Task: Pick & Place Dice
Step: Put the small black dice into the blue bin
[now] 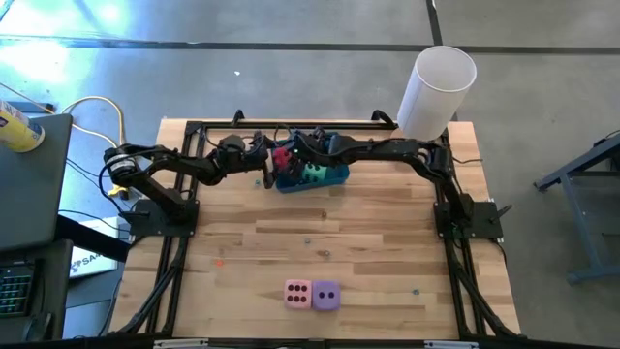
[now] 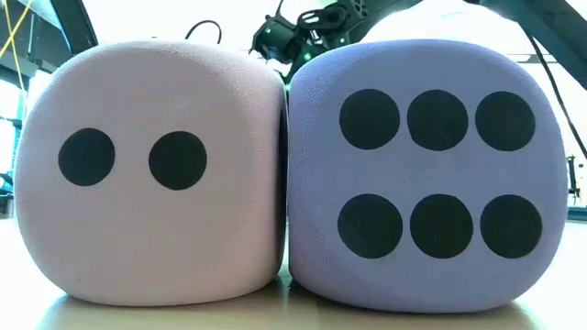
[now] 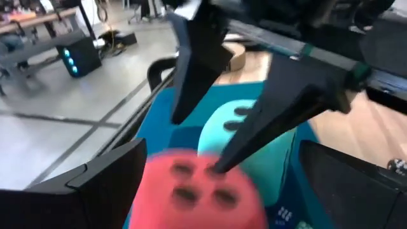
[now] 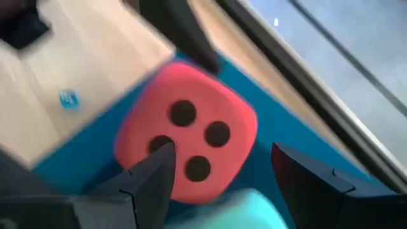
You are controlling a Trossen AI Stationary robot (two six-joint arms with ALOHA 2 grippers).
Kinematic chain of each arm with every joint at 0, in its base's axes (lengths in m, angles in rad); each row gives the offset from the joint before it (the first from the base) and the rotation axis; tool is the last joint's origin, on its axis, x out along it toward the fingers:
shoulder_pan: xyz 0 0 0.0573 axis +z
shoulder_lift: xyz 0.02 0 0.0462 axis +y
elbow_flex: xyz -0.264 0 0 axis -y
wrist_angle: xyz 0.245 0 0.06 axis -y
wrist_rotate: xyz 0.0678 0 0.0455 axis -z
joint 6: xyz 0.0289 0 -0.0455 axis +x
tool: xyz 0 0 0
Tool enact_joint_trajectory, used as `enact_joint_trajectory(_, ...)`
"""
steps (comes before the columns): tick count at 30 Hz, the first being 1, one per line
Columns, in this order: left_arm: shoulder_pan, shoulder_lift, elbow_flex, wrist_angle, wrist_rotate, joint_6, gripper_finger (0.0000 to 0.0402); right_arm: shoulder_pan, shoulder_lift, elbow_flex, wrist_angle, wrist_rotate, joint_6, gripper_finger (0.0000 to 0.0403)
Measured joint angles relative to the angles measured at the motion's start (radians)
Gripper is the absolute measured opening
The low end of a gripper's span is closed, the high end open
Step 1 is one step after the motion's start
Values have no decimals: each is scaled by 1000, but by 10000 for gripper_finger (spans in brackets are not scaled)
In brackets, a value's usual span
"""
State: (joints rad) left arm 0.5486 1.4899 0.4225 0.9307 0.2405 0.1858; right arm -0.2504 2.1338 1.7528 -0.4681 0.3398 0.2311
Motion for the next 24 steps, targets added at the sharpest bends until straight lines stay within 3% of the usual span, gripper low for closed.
enact_joint_trajectory(4,-15,0,0,42,-1,5,400,0,13,1,-13,16,-29,249)
enact_joint_trajectory(12,-18,-22,0,88,8,-50,400,52,-36,3,27,152,-108,249)
enact_joint_trajectory(18,-12,-80,-13,79,133,-90,400,116,-115,3,-146,173,-97,249)
enact_joint_trajectory(24,-8,-178,-52,9,163,-112,400,229,-217,3,-387,391,55,249)
